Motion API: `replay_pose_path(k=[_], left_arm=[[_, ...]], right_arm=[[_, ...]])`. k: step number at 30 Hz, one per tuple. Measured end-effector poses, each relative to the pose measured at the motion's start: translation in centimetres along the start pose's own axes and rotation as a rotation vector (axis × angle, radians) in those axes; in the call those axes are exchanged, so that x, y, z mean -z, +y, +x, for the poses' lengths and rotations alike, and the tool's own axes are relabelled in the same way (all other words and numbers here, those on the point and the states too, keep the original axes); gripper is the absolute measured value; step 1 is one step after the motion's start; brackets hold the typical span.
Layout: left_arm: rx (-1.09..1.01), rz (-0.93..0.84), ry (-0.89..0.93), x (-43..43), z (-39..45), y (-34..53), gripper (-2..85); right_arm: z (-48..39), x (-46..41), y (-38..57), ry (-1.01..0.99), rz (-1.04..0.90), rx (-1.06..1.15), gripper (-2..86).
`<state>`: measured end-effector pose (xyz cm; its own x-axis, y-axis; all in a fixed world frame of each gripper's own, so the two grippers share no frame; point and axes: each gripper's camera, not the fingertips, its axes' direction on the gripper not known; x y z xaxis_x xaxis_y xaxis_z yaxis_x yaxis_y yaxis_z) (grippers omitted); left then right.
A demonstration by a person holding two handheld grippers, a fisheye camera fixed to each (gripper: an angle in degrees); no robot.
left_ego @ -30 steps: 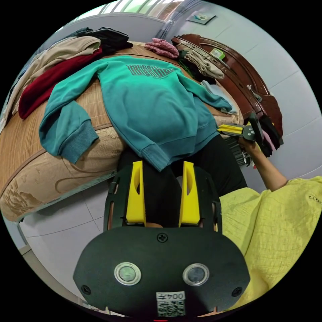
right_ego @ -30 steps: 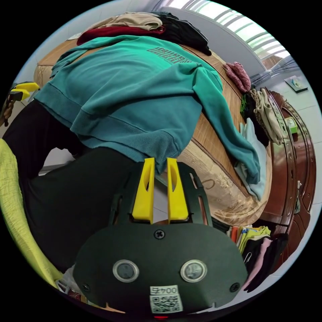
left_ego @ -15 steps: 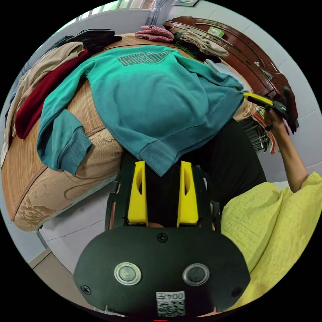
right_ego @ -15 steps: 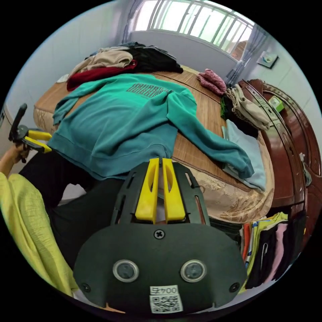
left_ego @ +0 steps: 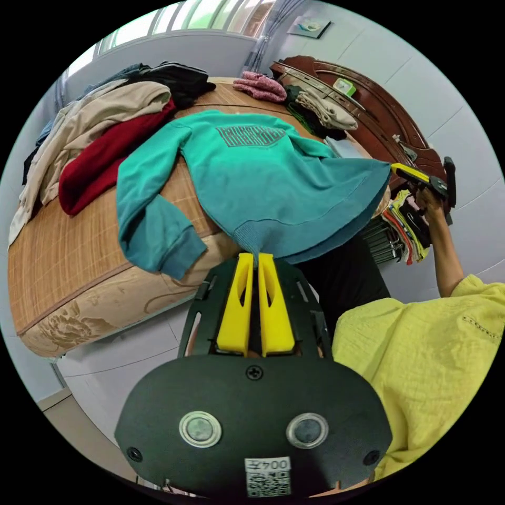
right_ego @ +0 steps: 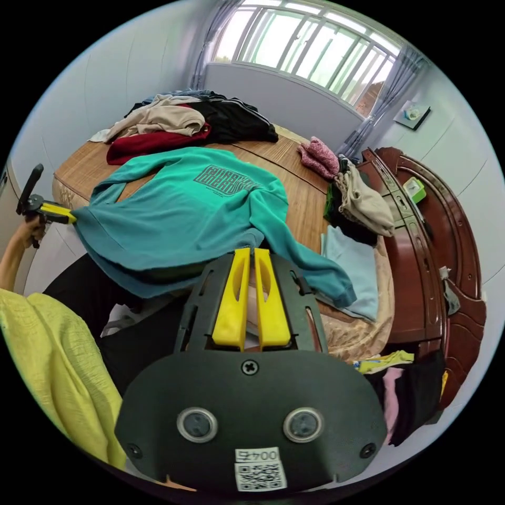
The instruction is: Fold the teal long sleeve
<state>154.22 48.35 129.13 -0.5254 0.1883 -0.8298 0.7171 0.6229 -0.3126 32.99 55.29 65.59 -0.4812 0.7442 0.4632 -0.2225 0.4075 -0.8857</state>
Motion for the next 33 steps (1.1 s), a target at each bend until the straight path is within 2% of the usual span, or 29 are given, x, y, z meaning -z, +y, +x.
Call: replay_pose_path(k=[3, 8, 14, 17, 24, 30, 33], left_arm=[[-0.009, 0.011, 0.005, 3.8, -2.3, 0.4, 1.6], [-0.053, -0.026, 0.056, 6.3, -4.6, 1.8, 1.5], [-0.033, -0.180, 0.165, 0.4, -7.5, 5.0, 1.5], [0.006, -0.202, 0.201, -2.4, -9.1, 6.8, 1.5], [0.073, -0.085, 0.290, -0.4, -13.6, 9.6, 2.0], [0.105, -0.126, 0.339, -3.6, -17.5, 11.0, 5.1], [0.128, -0.128, 0.407, -4.0, -19.8, 13.1, 9.5]], right_arm=[[2.2, 3.1, -0.3, 0.006, -0.030, -0.003, 1.4], [6.0, 5.5, 3.2, -0.115, -0.078, -0.098, 1.4], [8.1, 3.3, 11.3, -0.230, -0.142, -0.176, 1.3], [9.3, 1.4, 15.0, -0.247, -0.171, -0.229, 1.2], [16.3, 2.5, 19.5, -0.292, -0.127, -0.367, 0.0], [24.0, -1.4, 22.1, -0.527, -0.222, -0.505, 1.3], [29.1, -1.2, 25.0, -0.680, -0.189, -0.614, 8.5]])
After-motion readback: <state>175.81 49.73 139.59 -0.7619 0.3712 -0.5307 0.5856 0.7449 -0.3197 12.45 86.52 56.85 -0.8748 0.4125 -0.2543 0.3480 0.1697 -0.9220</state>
